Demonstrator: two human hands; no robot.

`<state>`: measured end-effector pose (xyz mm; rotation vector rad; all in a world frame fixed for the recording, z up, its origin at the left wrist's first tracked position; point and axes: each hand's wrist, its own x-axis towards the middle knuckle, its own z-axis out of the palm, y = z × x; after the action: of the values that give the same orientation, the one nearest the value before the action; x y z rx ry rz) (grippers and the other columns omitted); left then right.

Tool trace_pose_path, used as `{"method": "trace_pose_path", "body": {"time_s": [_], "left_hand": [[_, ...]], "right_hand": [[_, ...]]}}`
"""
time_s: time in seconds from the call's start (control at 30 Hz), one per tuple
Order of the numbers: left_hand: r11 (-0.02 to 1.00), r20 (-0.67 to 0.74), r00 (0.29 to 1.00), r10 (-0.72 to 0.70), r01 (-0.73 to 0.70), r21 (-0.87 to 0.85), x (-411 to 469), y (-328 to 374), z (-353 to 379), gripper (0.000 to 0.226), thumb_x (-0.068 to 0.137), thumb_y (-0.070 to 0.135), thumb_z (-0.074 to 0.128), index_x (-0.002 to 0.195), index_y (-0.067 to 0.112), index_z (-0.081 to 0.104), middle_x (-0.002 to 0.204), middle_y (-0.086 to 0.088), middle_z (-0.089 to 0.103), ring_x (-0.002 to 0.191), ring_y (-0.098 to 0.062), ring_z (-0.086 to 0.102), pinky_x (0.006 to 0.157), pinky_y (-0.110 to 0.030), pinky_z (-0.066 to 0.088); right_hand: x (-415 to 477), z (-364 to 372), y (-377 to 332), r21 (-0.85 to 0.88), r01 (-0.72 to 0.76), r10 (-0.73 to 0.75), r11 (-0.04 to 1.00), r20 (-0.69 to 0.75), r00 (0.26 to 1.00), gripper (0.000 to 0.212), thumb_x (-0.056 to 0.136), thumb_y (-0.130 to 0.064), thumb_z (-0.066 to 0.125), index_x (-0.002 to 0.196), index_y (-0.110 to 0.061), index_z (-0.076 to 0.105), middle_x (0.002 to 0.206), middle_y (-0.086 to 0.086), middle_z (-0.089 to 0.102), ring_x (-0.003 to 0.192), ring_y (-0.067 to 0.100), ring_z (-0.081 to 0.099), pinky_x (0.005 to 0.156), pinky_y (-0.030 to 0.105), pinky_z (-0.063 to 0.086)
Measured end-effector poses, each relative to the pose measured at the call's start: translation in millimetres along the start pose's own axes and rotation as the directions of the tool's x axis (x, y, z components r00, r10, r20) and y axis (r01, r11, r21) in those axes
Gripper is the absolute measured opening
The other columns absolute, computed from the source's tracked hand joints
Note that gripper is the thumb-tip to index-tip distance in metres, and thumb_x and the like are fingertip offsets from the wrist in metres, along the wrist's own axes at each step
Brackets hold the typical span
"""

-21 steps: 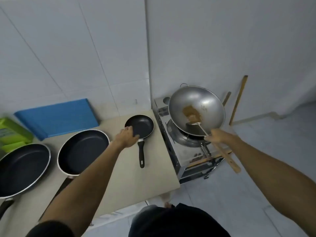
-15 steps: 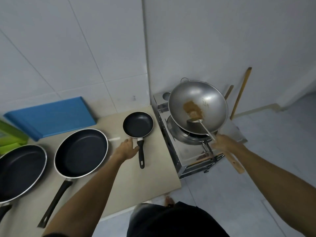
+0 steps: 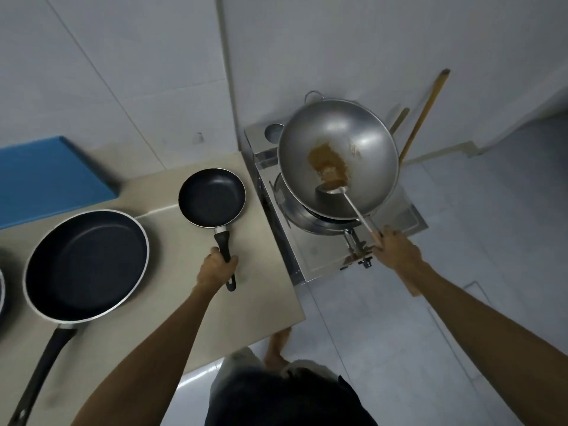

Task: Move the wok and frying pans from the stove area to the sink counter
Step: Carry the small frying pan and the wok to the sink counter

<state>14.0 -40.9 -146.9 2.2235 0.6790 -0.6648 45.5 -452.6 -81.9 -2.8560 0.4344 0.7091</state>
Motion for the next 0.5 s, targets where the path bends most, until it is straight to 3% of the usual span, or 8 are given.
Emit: {"method": "trace_pose_path", "body": {"time_s": [0.13, 0.27, 0.37, 0.5], "left_hand": [[0.961, 0.031, 0.995, -0.091, 0.096, -0.26, 20.1, -0.1, 15.3, 0.04, 0.095, 0.025, 0.06, 0.121, -0.004, 0.049, 0.115, -0.027, 0.064, 0.09, -0.042, 0.067, 0.079, -0.045, 0.055], [0.803, 0.128, 0.983, -0.129, 0.179, -0.568, 30.0, -0.7, 26.3, 0.031, 0.101, 0.023, 0.054, 0.119, -0.001, 0.047, 0.103, -0.024, 0.066, 0.064, -0.038, 0.065, 0.056, -0.044, 0.057], [0.688, 0.156, 0.979, -0.13, 0.203, -0.697, 33.5, -3.3, 29.5, 0.024, 0.103, 0.022, 0.051, 0.114, 0.001, 0.05, 0.086, -0.018, 0.063, 0.053, -0.031, 0.056, 0.046, -0.039, 0.053], [0.504, 0.199, 0.975, -0.099, 0.221, -0.835, 30.3, -2.0, 26.2, 0.008, 0.099, 0.015, 0.054, 0.094, 0.009, 0.054, 0.067, -0.008, 0.046, 0.043, -0.02, 0.045, 0.039, -0.029, 0.044]], "right_hand": [[12.0, 11.9, 5.6, 0.006, -0.029, 0.029, 1.0, 0.043, 0.999, 0.034, 0.095, -0.027, 0.06, 0.119, -0.005, 0.05, 0.113, 0.021, 0.065, 0.102, 0.041, 0.066, 0.085, 0.047, 0.053], [21.1, 22.6, 10.3, 0.025, -0.047, 0.046, 0.999, 0.055, 0.997, 0.032, 0.097, -0.026, 0.057, 0.119, -0.005, 0.05, 0.112, 0.021, 0.065, 0.101, 0.042, 0.065, 0.081, 0.043, 0.049], [24.8, 22.2, 14.9, 0.067, -0.049, 0.044, 0.997, 0.072, 0.996, 0.029, 0.099, -0.026, 0.056, 0.118, -0.005, 0.053, 0.102, 0.019, 0.066, 0.093, 0.039, 0.066, 0.076, 0.041, 0.051], [29.6, 17.0, 24.5, 0.253, -0.048, 0.011, 0.966, 0.146, 0.989, 0.017, 0.1, -0.023, 0.055, 0.108, -0.009, 0.058, 0.093, 0.017, 0.068, 0.083, 0.035, 0.069, 0.069, 0.04, 0.054]]}}
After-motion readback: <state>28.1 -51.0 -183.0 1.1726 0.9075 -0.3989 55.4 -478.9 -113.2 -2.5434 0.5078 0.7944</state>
